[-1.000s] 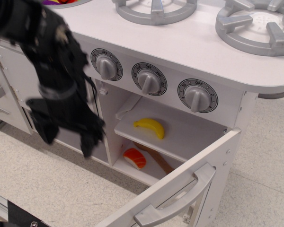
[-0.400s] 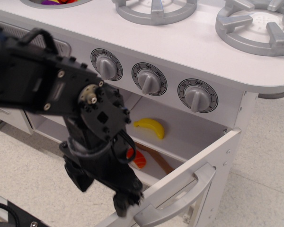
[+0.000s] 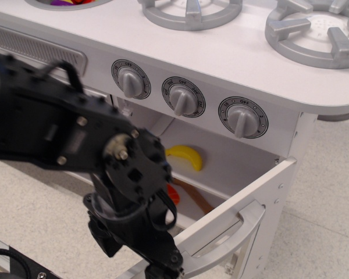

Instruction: Close oven

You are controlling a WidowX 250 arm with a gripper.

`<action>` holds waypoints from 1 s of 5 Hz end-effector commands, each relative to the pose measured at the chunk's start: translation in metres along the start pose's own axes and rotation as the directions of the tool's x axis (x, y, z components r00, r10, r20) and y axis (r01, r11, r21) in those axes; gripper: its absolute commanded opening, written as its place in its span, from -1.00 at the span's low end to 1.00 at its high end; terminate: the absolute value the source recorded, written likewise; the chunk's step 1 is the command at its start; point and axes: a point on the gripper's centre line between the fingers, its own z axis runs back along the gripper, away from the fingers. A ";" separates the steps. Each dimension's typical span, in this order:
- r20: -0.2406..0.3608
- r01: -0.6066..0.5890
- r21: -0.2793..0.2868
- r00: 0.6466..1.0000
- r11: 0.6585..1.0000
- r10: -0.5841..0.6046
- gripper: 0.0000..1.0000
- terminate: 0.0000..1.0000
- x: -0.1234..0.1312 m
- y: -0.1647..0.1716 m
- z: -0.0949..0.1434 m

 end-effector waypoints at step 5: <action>0.131 -0.173 0.138 0.979 0.975 0.155 1.00 -1.00 0.034 0.082 0.006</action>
